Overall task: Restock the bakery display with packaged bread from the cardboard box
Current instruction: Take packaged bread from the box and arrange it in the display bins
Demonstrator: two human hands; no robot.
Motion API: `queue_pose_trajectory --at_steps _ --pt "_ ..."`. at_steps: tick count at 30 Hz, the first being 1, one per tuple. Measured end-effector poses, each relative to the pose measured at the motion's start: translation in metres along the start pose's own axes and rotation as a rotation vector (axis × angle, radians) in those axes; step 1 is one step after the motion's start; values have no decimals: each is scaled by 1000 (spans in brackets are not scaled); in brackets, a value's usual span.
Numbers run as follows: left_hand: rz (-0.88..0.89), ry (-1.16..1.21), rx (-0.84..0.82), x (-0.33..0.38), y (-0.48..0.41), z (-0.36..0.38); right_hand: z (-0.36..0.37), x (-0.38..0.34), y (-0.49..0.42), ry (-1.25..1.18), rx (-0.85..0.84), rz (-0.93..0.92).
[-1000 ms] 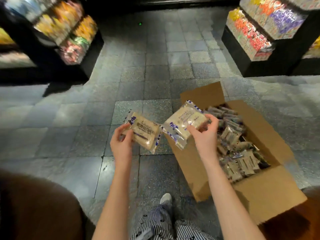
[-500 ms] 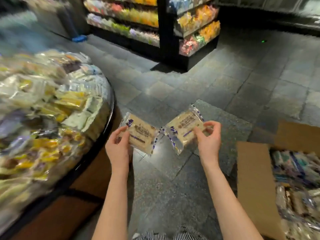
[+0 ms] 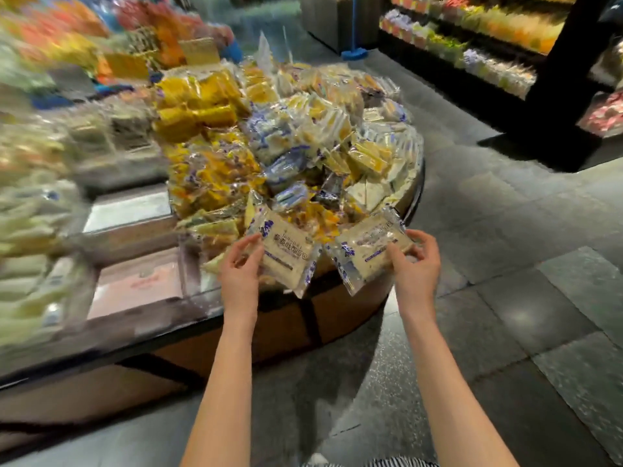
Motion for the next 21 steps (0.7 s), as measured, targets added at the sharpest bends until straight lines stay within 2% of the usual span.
queue_pose_trajectory --at_steps 7,13,21 --pt "-55 28 288 -22 -58 -148 155 41 47 50 -254 58" --pt "-113 67 450 -42 -80 -214 244 65 67 47 -403 56" --pt "-141 -20 657 -62 -141 -283 363 114 75 34 -573 164"
Point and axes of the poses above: each hand's wrist, its own y-axis away from the middle knuckle, its own z-axis out of the palm, x = y × z, the point moved 1 cm from there along -y, towards the middle knuckle, and after that the axes turned 13 degrees about -y, right-handed, at the moved point
